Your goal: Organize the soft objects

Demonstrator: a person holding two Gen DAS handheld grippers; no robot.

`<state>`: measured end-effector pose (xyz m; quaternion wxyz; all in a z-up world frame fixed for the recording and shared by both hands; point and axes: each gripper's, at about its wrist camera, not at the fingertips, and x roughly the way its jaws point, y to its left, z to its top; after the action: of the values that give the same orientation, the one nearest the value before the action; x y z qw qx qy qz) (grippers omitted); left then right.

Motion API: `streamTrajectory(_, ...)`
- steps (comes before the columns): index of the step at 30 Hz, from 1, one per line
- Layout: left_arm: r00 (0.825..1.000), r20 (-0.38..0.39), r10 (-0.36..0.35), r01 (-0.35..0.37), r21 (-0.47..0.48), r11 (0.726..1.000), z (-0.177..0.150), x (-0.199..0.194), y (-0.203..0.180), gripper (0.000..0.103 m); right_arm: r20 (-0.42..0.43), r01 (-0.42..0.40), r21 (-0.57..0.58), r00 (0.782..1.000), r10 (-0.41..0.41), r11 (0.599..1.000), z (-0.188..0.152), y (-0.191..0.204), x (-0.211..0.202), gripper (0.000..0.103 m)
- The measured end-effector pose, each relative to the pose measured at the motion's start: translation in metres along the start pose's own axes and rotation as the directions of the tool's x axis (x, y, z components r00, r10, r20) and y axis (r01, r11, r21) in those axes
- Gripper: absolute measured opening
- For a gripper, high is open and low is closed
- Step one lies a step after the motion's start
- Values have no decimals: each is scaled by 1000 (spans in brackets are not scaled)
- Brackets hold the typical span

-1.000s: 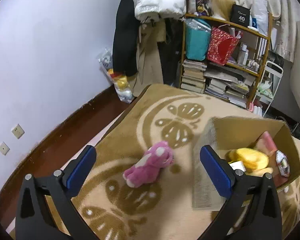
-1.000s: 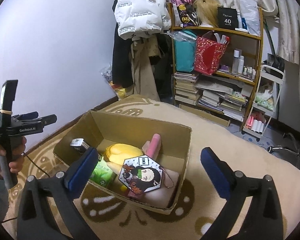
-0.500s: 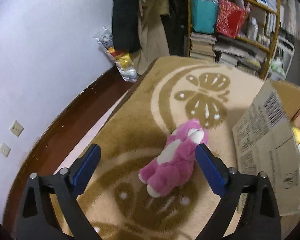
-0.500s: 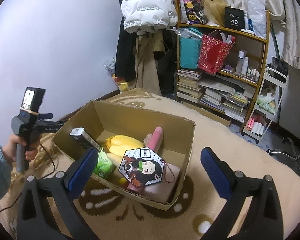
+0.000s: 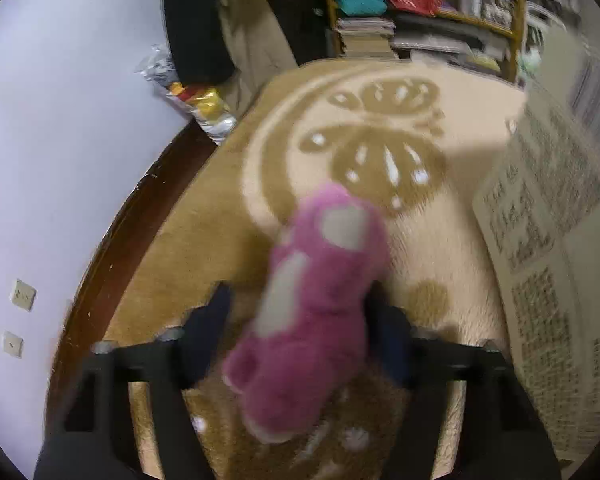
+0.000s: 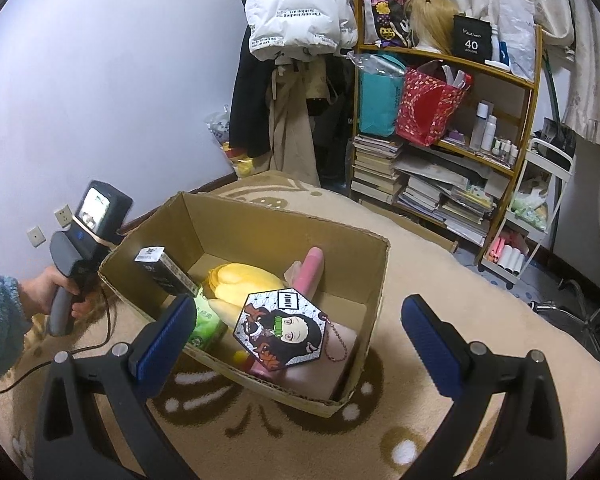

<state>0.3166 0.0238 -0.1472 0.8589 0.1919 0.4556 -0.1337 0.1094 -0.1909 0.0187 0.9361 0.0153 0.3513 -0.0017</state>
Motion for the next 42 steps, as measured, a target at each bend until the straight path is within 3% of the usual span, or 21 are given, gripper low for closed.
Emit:
streamTrajectory(2, 999, 29, 43, -44, 32, 999, -5, -2, -8, 41, -1, 0, 2, 1000, 0, 1000, 0, 0, 0, 103)
streamTrajectory(5, 998, 45, 53, -54, 31, 998, -10, -8, -11, 40, -8, 4, 8, 1000, -4, 1000, -2, 1, 1, 103)
streamTrajectory(10, 991, 73, 111, -110, -12, 994, -12, -26, -2, 40, -11, -7, 29, 1000, 8, 1000, -4, 1, 1, 103)
streamTrajectory(12, 988, 108, 106, -101, -54, 993, -11, -42, 6, 39, -11, -14, 39, 1000, 15, 999, -5, 0, -1, 103)
streamTrajectory(17, 971, 202, 124, -100, -124, 987, -5, -97, 10, 39, -4, -20, 44, 1000, 20, 999, -7, -1, -4, 103)
streamTrajectory(21, 943, 254, 214, -185, -135, 973, -6, -136, -6, 39, 1, -17, 42, 1000, 17, 999, -8, 0, -9, 103)
streamTrajectory(30, 933, 349, 85, -55, -96, 994, 0, -199, -51, 39, -11, -18, 53, 1000, 19, 998, -15, 0, -13, 103)
streamTrajectory(34, 929, 366, 48, -29, -56, 998, 10, -210, -73, 40, -7, -22, 59, 1000, 22, 998, -16, 0, -15, 103)
streamTrajectory(42, 966, 257, -8, 9, -5, 1000, 24, -182, -102, 42, -5, -29, 76, 1000, 30, 997, -18, -1, -16, 103)
